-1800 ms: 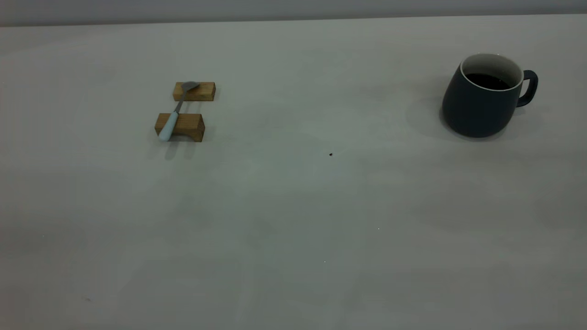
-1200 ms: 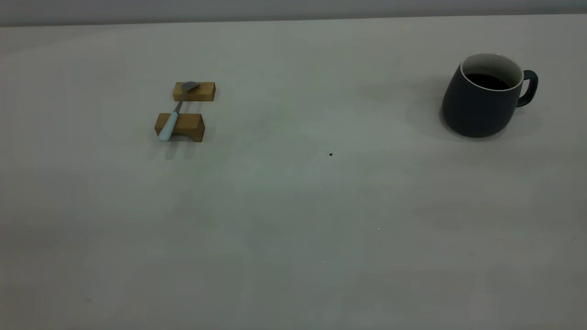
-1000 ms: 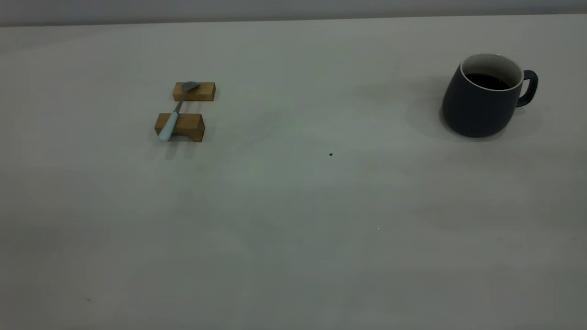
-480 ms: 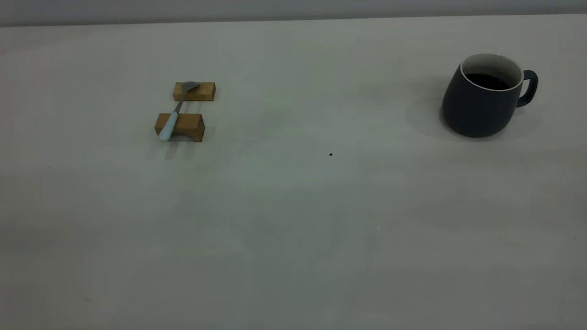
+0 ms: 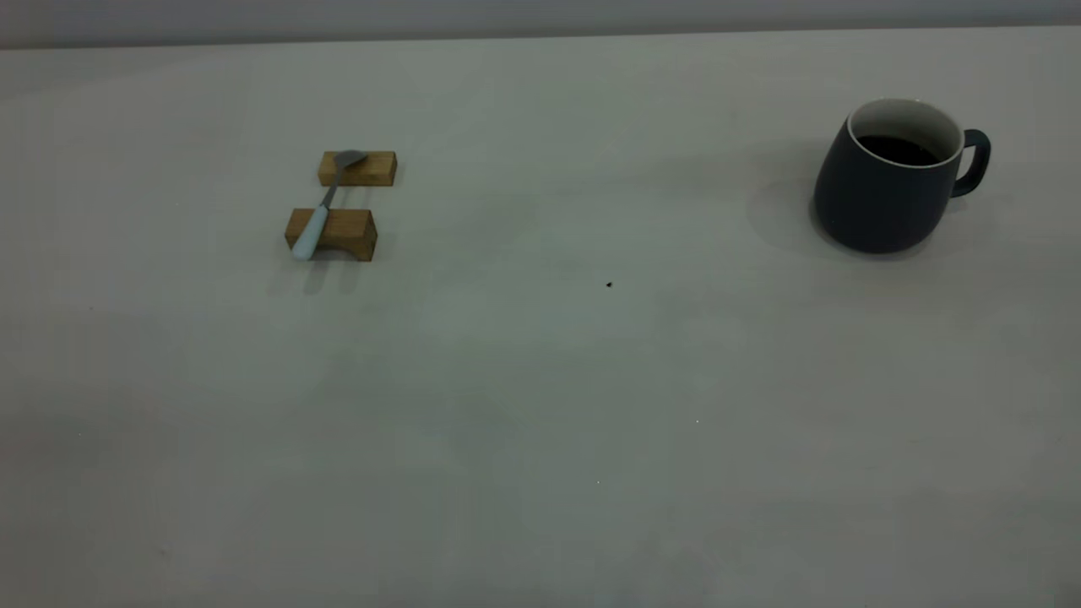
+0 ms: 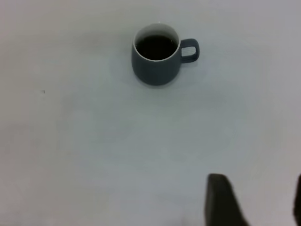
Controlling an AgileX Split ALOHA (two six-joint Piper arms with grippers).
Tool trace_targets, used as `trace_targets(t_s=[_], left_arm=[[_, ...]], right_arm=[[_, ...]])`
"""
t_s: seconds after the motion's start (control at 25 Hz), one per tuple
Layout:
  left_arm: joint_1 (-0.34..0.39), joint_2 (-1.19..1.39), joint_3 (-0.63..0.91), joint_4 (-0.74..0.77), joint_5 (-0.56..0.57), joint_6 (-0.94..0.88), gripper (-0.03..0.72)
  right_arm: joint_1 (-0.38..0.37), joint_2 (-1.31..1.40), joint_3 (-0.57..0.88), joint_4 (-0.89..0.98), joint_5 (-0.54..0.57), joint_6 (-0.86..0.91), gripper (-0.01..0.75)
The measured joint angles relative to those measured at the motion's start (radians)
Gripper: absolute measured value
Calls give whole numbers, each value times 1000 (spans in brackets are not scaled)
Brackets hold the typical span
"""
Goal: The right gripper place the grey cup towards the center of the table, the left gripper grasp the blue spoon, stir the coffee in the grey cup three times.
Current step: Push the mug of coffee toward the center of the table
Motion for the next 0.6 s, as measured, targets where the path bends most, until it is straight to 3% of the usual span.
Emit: trace_targets(t_s=[0.12, 0.24, 0.4, 0.6], left_arm=[[0, 0, 0, -1, 0, 0, 446], [0, 0, 0, -1, 0, 0, 446], [0, 0, 0, -1, 0, 0, 446], [0, 0, 0, -1, 0, 0, 446]], right_arm=[[0, 199, -25, -3, -133, -42, 604], [0, 378, -26, 2, -290, -98, 706], [0, 580, -39, 5, -418, -275, 728], [0, 839, -170, 6, -401, -513, 727]])
